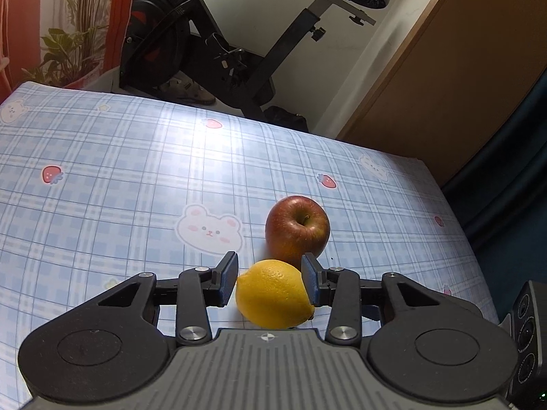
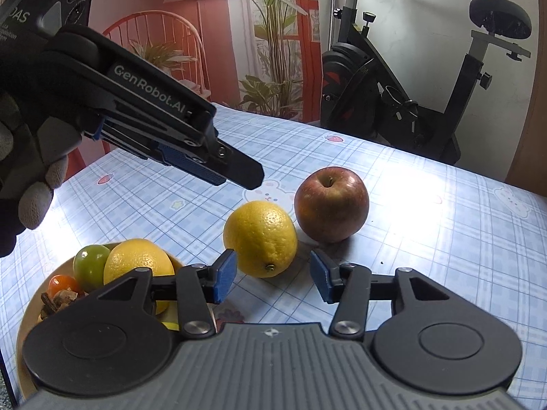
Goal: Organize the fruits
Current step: 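Close the left gripper on the yellow lemon while the right gripper grips it too, then carry the lemon with both grippers into the plate and open them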
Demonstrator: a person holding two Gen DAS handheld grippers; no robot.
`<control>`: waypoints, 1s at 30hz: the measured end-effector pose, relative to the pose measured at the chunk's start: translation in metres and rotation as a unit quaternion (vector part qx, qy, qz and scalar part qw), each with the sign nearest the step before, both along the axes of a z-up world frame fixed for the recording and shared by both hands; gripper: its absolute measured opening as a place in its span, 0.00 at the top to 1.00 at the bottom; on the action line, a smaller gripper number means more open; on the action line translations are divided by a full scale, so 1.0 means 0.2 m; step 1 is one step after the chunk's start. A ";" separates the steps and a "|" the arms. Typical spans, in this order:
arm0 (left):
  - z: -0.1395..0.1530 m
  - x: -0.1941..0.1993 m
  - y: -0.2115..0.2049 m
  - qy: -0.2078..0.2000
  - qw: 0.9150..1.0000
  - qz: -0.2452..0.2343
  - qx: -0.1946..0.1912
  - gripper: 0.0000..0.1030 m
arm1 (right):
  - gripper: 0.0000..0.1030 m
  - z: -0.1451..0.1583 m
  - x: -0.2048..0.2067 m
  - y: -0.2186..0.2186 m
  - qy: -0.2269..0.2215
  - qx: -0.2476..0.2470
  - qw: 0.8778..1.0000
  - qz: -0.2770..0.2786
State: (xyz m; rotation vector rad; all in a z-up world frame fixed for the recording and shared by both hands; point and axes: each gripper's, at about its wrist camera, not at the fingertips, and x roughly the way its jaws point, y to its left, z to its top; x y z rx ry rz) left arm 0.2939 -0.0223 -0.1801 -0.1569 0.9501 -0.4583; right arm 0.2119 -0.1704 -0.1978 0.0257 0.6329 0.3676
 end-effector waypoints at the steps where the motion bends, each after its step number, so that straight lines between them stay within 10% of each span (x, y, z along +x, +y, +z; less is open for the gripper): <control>1: -0.01 0.00 0.00 0.002 1.000 -0.002 0.001 0.56 | 0.51 -0.01 0.01 0.00 0.002 0.003 1.000 0.000; 19: -0.10 0.07 0.01 0.037 0.999 -0.016 -0.030 0.63 | 0.45 -0.06 0.11 0.04 0.012 0.027 1.000 0.008; 30: 0.10 -0.09 0.02 0.014 0.999 -0.040 -0.022 0.69 | 0.45 0.09 -0.08 0.05 -0.017 0.025 0.999 0.016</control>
